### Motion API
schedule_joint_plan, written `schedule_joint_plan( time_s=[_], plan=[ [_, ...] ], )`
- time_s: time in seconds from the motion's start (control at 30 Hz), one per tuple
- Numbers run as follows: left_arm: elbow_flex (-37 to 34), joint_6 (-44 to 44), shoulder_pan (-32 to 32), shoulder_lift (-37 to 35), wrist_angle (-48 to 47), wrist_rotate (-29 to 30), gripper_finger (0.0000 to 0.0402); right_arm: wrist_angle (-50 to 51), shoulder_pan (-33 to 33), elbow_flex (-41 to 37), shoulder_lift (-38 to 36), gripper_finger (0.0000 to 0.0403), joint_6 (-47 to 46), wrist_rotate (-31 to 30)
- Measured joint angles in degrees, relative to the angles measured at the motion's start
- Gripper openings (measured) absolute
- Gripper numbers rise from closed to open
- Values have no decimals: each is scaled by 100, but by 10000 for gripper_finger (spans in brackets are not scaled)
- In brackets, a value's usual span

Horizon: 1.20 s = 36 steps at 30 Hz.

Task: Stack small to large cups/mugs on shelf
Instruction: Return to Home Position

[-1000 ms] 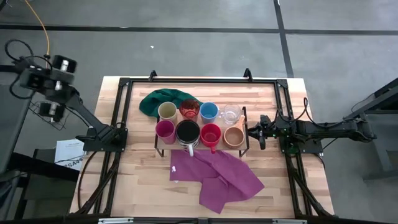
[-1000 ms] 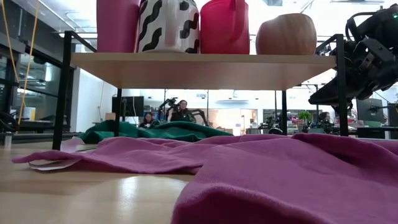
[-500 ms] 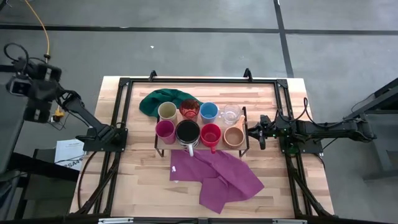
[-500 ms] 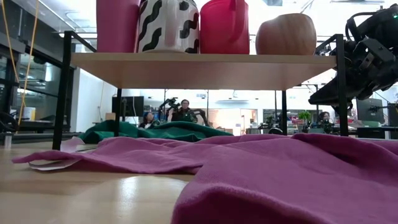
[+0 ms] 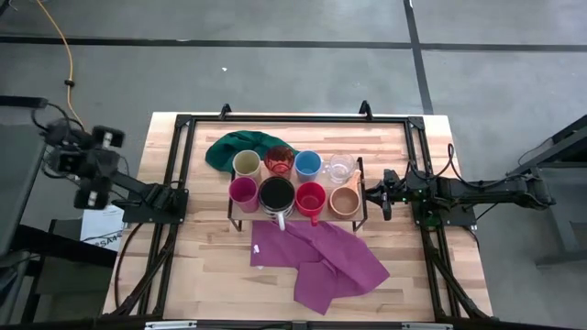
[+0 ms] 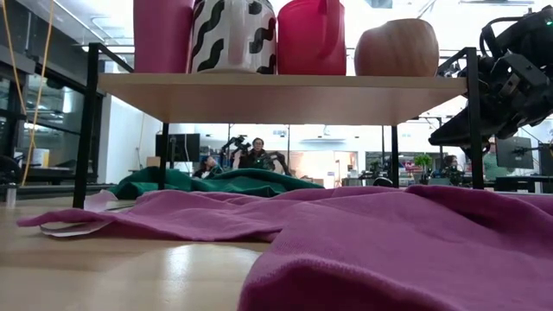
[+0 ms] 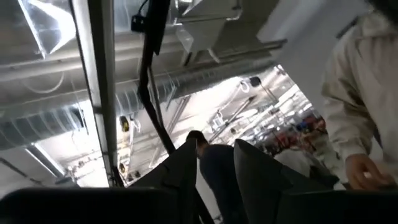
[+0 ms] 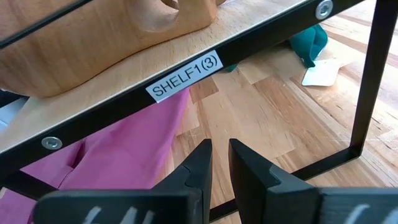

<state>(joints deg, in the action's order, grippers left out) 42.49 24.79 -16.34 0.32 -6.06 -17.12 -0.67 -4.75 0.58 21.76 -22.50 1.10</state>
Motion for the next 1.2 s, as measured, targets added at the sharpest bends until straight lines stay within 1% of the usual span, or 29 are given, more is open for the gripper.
schedule_joint_plan(
  time_s=[0.1,0.2,0.27,0.37,0.43,0.67,0.73,0.77,0.93,1.03,1.2],
  plan=[
    [-681,-258,77,16,888,3,95,0,-2,0,-4,46,0,0],
    [-1370,-370,99,6,1786,389,95,0,-2,0,-4,46,0,0],
    [-1776,-417,97,15,2215,508,95,2,0,0,-4,46,0,0],
    [-2297,-447,97,9,2771,821,95,2,0,0,-4,46,0,0],
    [-2632,-473,97,17,3198,925,95,2,-2,0,-4,46,0,0],
    [-3815,-431,97,4,4969,1143,95,2,0,0,-4,46,0,0],
    [-4114,-395,97,7,5290,1212,95,3,-2,0,-4,46,0,0],
    [-4206,-349,97,10,5372,1253,95,2,0,0,-4,46,0,0],
    [-4194,-179,97,11,5067,1300,95,2,-2,0,-2,46,0,0],
    [-4196,-123,97,11,4731,1148,95,4,-2,0,-2,46,0,0],
    [-4198,-22,96,11,4008,1053,95,3,-1,0,-2,46,0,0]
  ],
)
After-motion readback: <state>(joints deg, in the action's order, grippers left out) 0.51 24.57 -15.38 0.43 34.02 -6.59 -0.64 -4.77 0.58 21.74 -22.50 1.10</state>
